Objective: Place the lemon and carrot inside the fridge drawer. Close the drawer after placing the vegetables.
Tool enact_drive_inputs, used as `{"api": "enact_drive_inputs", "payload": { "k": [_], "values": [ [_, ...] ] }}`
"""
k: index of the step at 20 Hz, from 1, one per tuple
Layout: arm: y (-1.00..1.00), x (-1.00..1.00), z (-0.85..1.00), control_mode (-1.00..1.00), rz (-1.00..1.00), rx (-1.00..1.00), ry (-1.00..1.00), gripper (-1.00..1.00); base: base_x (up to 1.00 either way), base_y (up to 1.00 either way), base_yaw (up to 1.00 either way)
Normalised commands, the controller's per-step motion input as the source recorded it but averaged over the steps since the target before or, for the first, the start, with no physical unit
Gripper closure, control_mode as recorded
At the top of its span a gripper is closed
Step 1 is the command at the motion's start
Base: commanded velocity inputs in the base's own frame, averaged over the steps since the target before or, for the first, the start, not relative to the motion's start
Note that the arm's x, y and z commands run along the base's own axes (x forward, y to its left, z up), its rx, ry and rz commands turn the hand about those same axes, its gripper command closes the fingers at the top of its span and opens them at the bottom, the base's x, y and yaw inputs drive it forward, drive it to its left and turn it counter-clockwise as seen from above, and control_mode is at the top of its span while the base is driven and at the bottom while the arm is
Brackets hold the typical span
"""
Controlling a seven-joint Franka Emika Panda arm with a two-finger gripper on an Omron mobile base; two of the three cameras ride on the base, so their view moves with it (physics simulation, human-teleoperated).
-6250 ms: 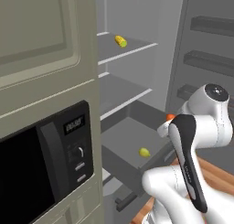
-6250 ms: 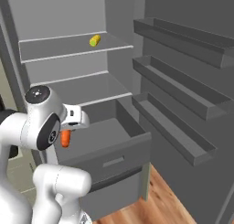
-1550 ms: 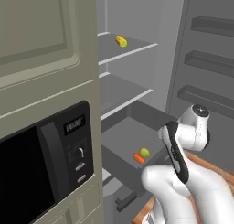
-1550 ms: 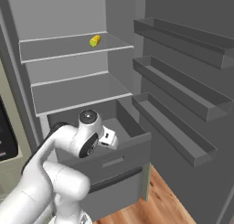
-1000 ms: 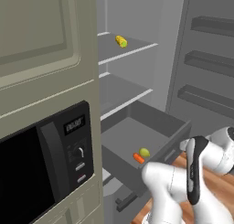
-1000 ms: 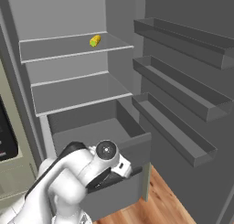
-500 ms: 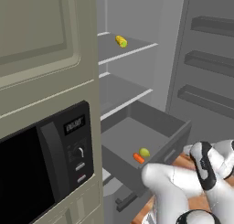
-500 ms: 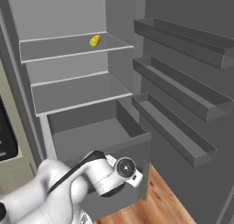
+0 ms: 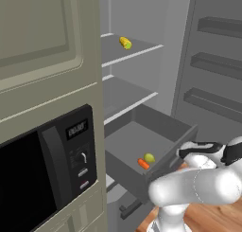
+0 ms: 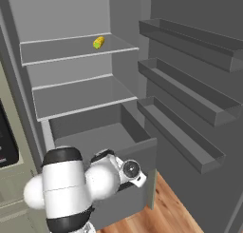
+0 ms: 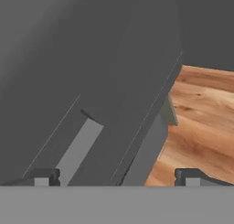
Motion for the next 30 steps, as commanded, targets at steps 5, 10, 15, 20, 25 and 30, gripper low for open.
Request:
{"api": "enact_drive_inputs", "payload": {
  "k": [5,10,15,20,25,30],
  "values": [
    [0.12,0.70,-0.41,-1.00,0.01,0.10,0.00,-1.00,0.00,0.00,0.00],
    [0.13,0.65,-0.04,-1.00,0.00,0.13,0.00,-1.00,0.00,0.00,0.00],
    [0.21,0.67,0.25,-1.00,0.00,0.05,0.04,-1.00,0.00,0.00,0.00],
    [0.18,0.71,0.24,-1.00,0.00,0.03,0.06,-1.00,0.00,0.00,0.00],
    [0.20,0.70,0.06,-1.00,0.00,0.02,0.07,-1.00,0.00,0.00,0.00],
    [0.25,0.66,0.05,-1.00,0.00,0.04,0.08,-1.00,0.00,0.00,0.00]
  ]
}}
